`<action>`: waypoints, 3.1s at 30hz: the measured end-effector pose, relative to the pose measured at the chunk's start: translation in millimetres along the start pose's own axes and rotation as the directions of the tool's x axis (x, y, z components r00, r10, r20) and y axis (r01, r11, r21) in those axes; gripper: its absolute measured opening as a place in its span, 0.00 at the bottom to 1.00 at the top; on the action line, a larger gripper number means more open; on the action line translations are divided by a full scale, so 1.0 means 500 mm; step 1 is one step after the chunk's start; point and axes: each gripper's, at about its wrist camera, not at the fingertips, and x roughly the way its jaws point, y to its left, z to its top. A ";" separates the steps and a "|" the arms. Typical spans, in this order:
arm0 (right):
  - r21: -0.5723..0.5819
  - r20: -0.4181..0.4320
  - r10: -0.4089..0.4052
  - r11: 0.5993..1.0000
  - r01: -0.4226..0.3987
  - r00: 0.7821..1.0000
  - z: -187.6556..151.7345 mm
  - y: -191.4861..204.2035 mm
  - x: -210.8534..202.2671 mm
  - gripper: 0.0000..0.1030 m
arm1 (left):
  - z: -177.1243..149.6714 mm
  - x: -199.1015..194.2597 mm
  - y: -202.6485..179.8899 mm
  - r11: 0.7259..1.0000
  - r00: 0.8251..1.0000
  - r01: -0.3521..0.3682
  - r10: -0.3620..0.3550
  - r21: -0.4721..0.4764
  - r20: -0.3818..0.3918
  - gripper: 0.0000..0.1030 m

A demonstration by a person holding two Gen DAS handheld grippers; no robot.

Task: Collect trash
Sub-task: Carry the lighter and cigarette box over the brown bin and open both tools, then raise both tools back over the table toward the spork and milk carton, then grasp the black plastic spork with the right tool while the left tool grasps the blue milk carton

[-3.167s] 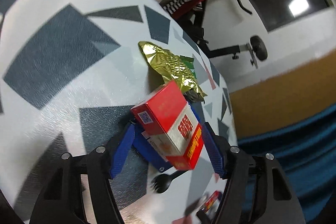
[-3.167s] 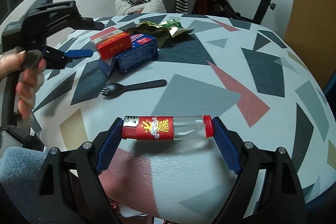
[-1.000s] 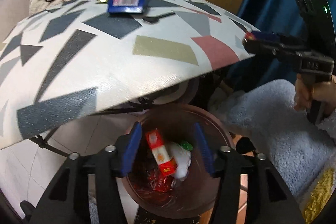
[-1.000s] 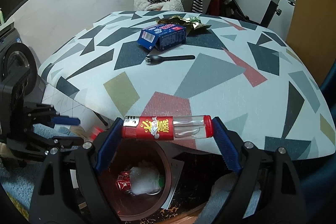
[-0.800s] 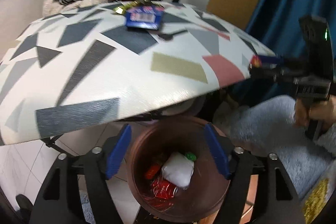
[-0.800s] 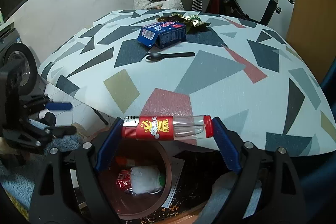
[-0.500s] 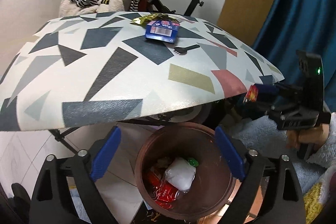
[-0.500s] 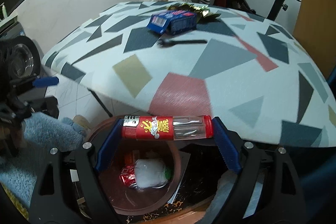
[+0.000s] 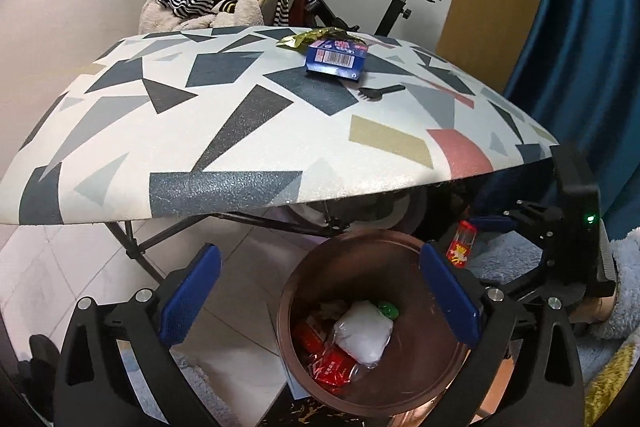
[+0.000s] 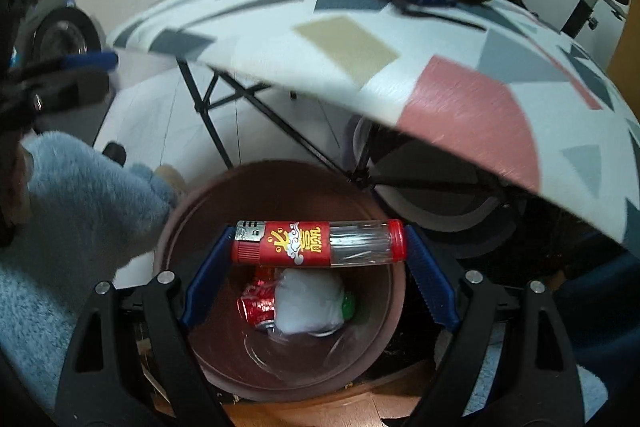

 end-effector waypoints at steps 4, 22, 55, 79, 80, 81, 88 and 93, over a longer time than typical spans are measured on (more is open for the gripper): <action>0.024 -0.029 0.000 1.000 0.001 1.000 -0.010 0.002 0.017 0.81 | -0.005 0.007 -0.004 1.000 1.000 -0.004 0.004 0.009 -0.016 0.94; 0.030 -0.075 -0.026 0.999 0.028 0.997 -0.021 0.003 0.038 0.92 | -0.006 0.009 0.015 0.999 1.000 -0.026 0.025 -0.047 -0.015 0.94; 0.107 0.150 -0.026 0.994 0.009 0.988 0.136 -0.167 -0.104 0.95 | 0.111 -0.030 0.037 0.995 0.993 -0.071 0.077 -0.069 0.095 0.94; -0.092 0.030 0.024 0.996 -0.021 0.999 0.288 -0.264 -0.036 0.81 | 0.265 -0.010 0.051 0.996 0.987 -0.089 0.087 0.007 0.137 0.94; -0.129 0.025 0.028 0.991 -0.024 0.999 0.296 -0.263 -0.033 0.80 | 0.267 -0.009 0.052 0.996 0.987 -0.088 0.087 0.006 0.134 0.94; -0.149 0.022 0.029 0.989 -0.026 0.999 0.301 -0.263 -0.030 0.79 | 0.268 -0.007 0.053 0.996 0.988 -0.085 0.084 0.005 0.131 0.94; -0.326 -0.009 0.026 0.945 -0.028 1.000 0.357 -0.242 0.016 0.74 | 0.276 0.016 0.073 0.998 0.991 -0.063 0.064 -0.016 0.114 0.94; -0.391 -0.041 0.045 0.918 -0.058 0.998 0.393 -0.222 0.054 0.71 | 0.277 0.041 0.085 0.998 0.994 -0.037 0.042 -0.046 0.101 0.94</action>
